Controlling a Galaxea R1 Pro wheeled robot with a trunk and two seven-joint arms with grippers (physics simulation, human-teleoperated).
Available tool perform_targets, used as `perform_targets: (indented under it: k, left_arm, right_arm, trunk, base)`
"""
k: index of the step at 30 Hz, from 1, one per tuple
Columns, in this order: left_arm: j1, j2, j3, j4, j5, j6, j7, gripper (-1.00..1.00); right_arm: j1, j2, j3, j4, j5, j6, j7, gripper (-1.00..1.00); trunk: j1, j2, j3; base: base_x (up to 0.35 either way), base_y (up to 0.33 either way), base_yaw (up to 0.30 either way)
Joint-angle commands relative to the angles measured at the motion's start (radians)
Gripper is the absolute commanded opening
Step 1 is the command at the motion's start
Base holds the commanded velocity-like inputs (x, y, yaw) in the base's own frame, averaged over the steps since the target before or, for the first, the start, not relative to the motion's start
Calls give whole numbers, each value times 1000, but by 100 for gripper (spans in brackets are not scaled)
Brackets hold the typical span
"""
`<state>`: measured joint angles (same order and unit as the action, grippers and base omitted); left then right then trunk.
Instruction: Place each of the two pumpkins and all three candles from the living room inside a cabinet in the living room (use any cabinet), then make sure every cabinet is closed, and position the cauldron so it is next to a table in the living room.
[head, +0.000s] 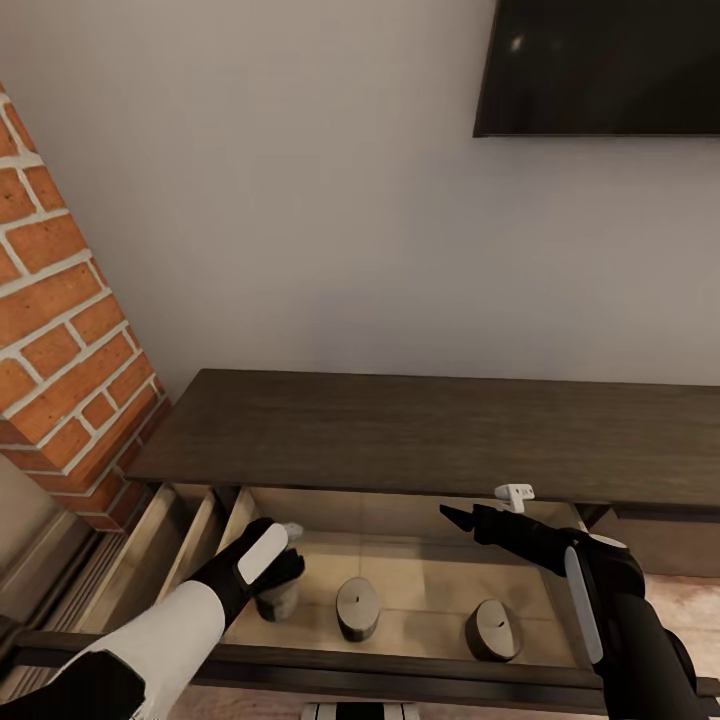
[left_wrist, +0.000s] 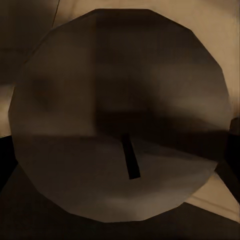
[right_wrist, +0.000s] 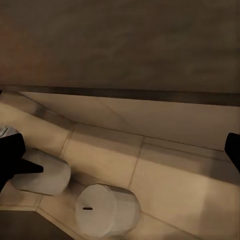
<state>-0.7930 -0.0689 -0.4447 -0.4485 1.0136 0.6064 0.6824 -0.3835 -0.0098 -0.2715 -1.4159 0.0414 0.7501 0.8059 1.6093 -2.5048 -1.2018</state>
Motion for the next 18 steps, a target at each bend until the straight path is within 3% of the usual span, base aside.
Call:
perform_targets:
  k: [1, 18]
  left_arm:
    - [-2, 0, 0, 7, -1, 0, -12, -100]
    - [-5, -14, -2, 7, -3, -17, -36, -100]
  right_arm:
    - [0, 0, 0, 0, 0, 0, 0, 100]
    - [0, -1, 0, 0, 0, 0, 0, 100]
  trunk:
    - [0, 0, 0]
    - [0, 0, 0]
  base:
    - [0, 0, 0]
    - [0, 0, 0]
